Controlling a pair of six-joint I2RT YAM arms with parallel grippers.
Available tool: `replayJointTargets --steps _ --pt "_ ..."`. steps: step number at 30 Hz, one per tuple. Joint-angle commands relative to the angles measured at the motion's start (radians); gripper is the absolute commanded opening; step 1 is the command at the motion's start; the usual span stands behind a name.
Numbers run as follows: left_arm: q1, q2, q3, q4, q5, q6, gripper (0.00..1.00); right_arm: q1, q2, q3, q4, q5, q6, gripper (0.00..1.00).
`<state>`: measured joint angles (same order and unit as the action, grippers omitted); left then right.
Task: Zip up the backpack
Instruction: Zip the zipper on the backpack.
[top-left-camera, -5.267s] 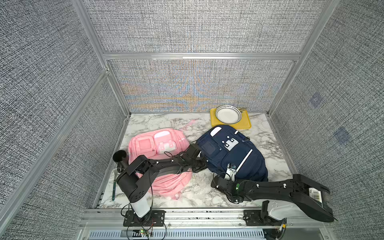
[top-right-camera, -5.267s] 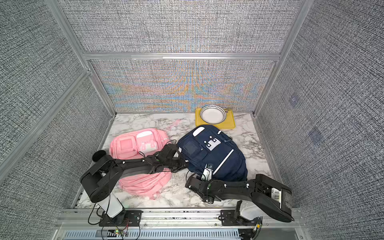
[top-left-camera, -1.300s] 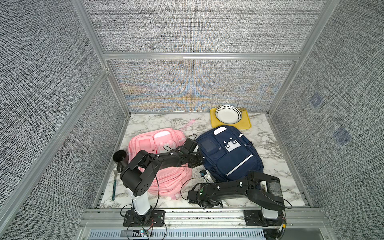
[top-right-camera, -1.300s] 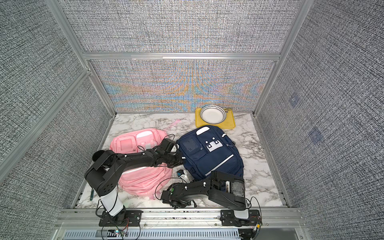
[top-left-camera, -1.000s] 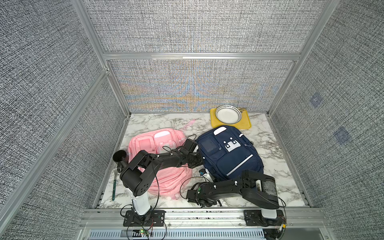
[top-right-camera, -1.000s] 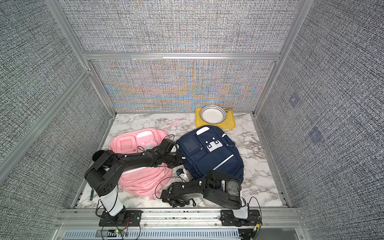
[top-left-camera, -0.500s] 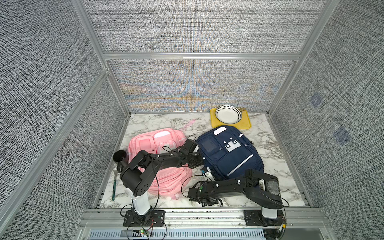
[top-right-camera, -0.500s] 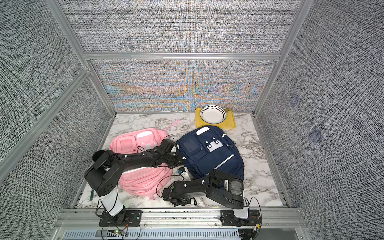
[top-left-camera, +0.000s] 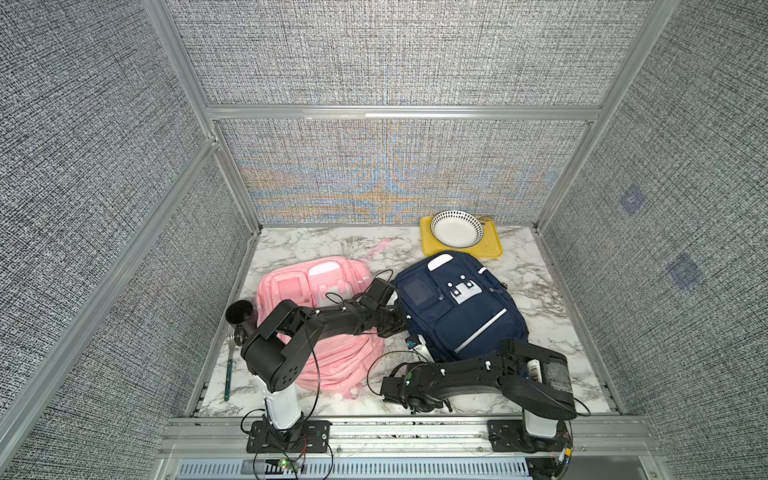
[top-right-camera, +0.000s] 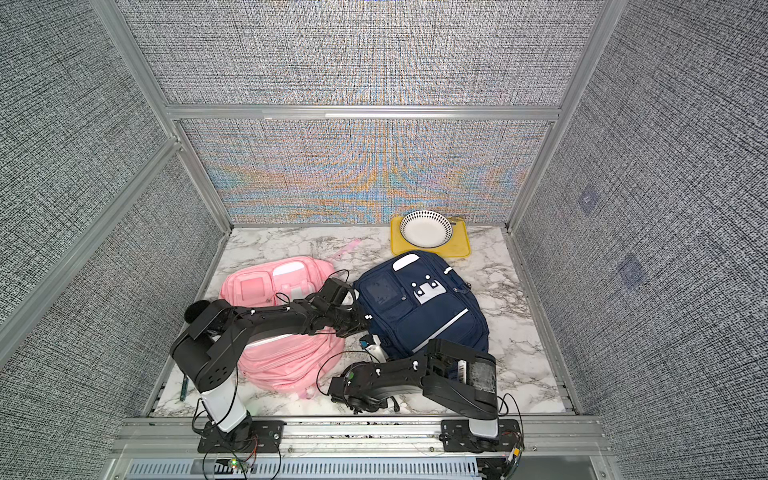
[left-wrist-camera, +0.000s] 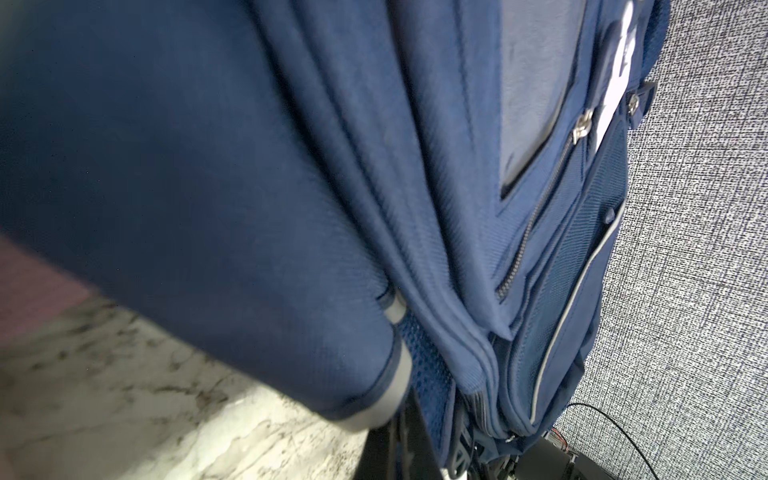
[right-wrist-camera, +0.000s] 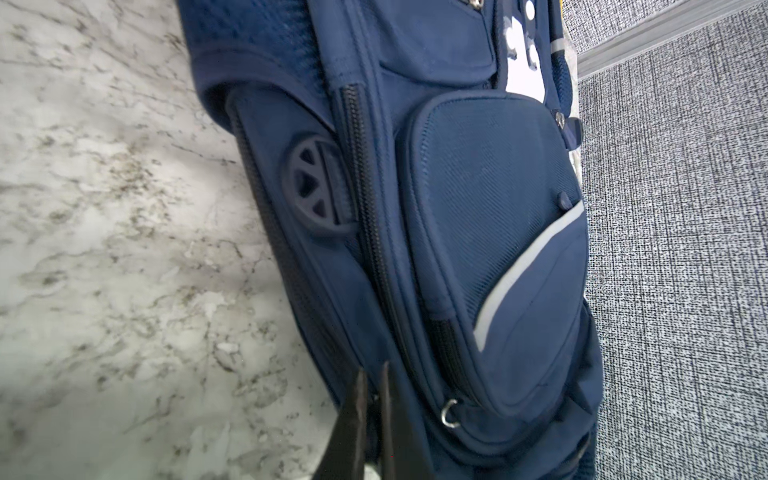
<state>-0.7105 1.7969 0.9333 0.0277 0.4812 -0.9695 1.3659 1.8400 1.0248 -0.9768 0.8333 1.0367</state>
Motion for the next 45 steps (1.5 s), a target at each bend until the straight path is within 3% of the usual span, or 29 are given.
replayJointTargets --steps 1,11,17,29,40,45 --pt "0.011 0.008 0.008 0.006 -0.002 0.011 0.00 0.008 -0.023 -0.008 -0.027 -0.051 0.026 0.00" --pt "0.039 0.021 0.018 -0.005 0.000 0.015 0.00 0.071 -0.076 -0.067 -0.045 -0.095 0.137 0.00" --pt "0.051 0.030 0.034 -0.015 -0.003 0.020 0.00 0.093 -0.197 -0.150 -0.006 -0.115 0.245 0.00" --pt "0.084 0.062 0.045 -0.026 0.007 0.047 0.00 0.091 -0.447 -0.316 0.101 -0.195 0.281 0.00" --pt "0.104 0.086 0.064 -0.043 0.002 0.094 0.00 0.093 -0.754 -0.439 0.168 -0.189 0.332 0.00" --pt "0.113 0.104 0.087 -0.064 -0.020 0.120 0.00 0.104 -0.795 -0.482 0.238 -0.211 0.297 0.00"
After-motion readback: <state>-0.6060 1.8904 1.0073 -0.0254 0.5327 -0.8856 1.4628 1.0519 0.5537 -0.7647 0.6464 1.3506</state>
